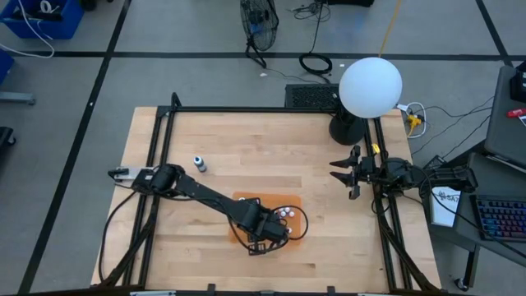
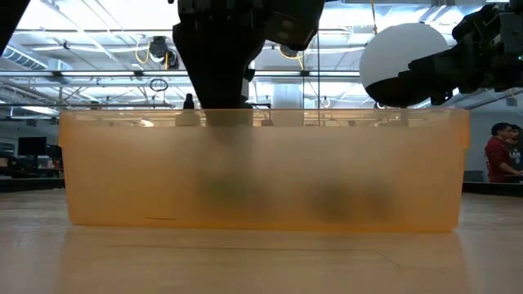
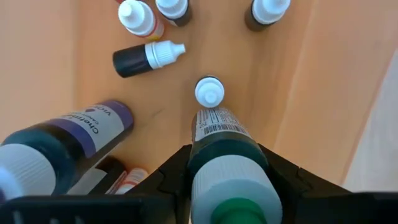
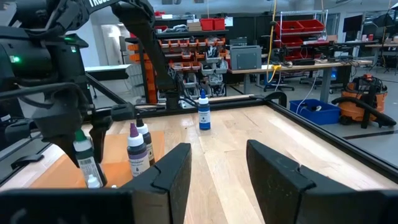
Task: Pick & Place food coloring
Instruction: Put the large green food coloring bottle into the orange bin, then put the large blue food coloring bottle into the orange bin
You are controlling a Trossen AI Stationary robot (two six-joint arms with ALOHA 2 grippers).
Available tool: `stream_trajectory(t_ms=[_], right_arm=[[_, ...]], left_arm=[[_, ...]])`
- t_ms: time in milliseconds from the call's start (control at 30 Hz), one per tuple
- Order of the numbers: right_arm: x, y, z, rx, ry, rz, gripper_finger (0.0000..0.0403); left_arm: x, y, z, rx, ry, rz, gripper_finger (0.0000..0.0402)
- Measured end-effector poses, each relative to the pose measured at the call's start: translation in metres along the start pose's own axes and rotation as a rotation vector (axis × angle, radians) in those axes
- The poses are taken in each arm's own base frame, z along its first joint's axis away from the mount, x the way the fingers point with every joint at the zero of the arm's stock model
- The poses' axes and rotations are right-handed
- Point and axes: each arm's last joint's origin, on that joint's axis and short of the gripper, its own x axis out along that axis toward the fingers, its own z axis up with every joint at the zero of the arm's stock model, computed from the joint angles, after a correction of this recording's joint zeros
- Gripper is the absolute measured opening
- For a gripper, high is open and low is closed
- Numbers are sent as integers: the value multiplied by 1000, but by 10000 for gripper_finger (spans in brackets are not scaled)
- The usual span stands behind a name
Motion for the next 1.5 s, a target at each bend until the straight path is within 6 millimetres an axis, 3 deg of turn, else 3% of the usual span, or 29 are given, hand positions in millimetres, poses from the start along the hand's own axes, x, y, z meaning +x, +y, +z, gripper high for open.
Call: stream_trajectory(t_ms=[67, 300, 467, 667, 867, 933, 1033, 1167, 1333, 1500], right_arm=[[0, 0, 0, 0, 0, 0, 145], [0, 0, 0, 0, 0, 0, 143], [0, 0, 0, 0, 0, 0, 144], [0, 0, 0, 1, -1, 0, 144], [0, 0, 0, 0, 0, 0, 143], [0, 0, 0, 0, 0, 0, 145], [0, 0, 0, 0, 0, 0, 146], [0, 0, 0, 0, 0, 0, 143], [0, 0, 0, 0, 0, 0, 144], [0, 0, 0, 0, 0, 0, 145]], left_arm=[[0, 0, 0, -7, -1, 0, 144], [0, 0, 0, -40, -1, -1, 251], [-10, 3, 0, -30, 30, -89, 290], [-69, 23, -8, -50, -80, -115, 312], [-135, 57, -51, -170, -145, 178, 312], [-150, 70, -67, -269, -150, 265, 308], [-162, 89, -84, -386, -189, 247, 301], [-161, 122, -113, -536, -149, 257, 299], [-144, 164, -149, -735, -107, 295, 307], [-120, 194, -167, -813, -81, 205, 302]])
